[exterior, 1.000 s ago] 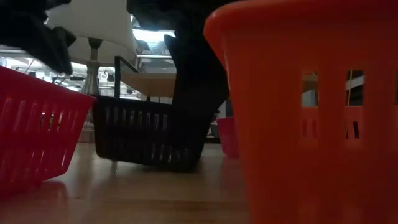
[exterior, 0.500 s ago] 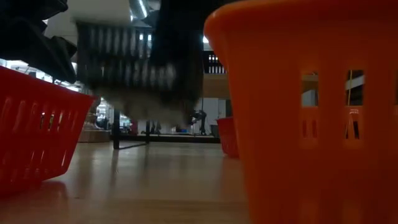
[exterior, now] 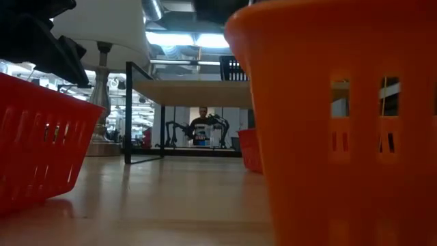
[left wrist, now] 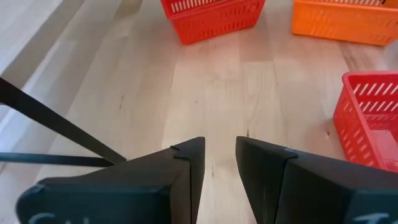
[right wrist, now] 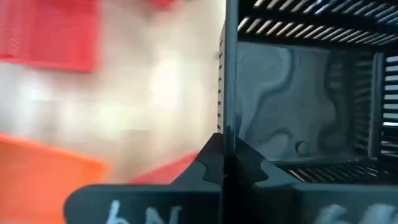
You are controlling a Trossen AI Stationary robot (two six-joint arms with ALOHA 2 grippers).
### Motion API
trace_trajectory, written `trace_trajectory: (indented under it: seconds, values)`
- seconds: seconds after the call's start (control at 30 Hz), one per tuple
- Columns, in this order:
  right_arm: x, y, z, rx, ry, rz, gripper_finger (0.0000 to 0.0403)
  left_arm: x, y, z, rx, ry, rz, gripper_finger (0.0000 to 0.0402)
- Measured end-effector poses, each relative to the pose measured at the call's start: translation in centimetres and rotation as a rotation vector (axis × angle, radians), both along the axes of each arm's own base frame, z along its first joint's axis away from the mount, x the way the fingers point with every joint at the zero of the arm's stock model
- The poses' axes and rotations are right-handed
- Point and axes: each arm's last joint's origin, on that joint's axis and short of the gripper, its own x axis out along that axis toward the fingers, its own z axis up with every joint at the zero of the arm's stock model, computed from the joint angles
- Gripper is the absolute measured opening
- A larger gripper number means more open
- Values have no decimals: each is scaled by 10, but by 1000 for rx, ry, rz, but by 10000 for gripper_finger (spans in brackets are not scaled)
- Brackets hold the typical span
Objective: Stack baskets on shelf by color
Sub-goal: Stack the right black bin on top of the black bin
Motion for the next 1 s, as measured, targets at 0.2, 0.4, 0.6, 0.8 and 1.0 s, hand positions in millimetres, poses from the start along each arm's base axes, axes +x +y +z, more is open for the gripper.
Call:
trace_trajectory:
  seconds: [0.2, 0.4, 0.6, 0.8, 1.0]
  values:
    - [-24, -52, 41, -125, -36, -58, 0, 1, 1, 0, -4, -3, 9, 84]
    - [-21, -105, 37, -69, 104, -125, 0, 3, 3, 1, -11, -15, 23, 84]
    - [-11, -127, 1, -53, 254, -127, 0, 4, 4, 1, -9, -15, 27, 84]
    - [1, -134, -23, -6, 283, -60, 0, 4, 4, 1, 6, -14, 18, 84]
    - [3, -144, -24, 60, 272, -62, 0, 4, 4, 1, 6, -14, 18, 84]
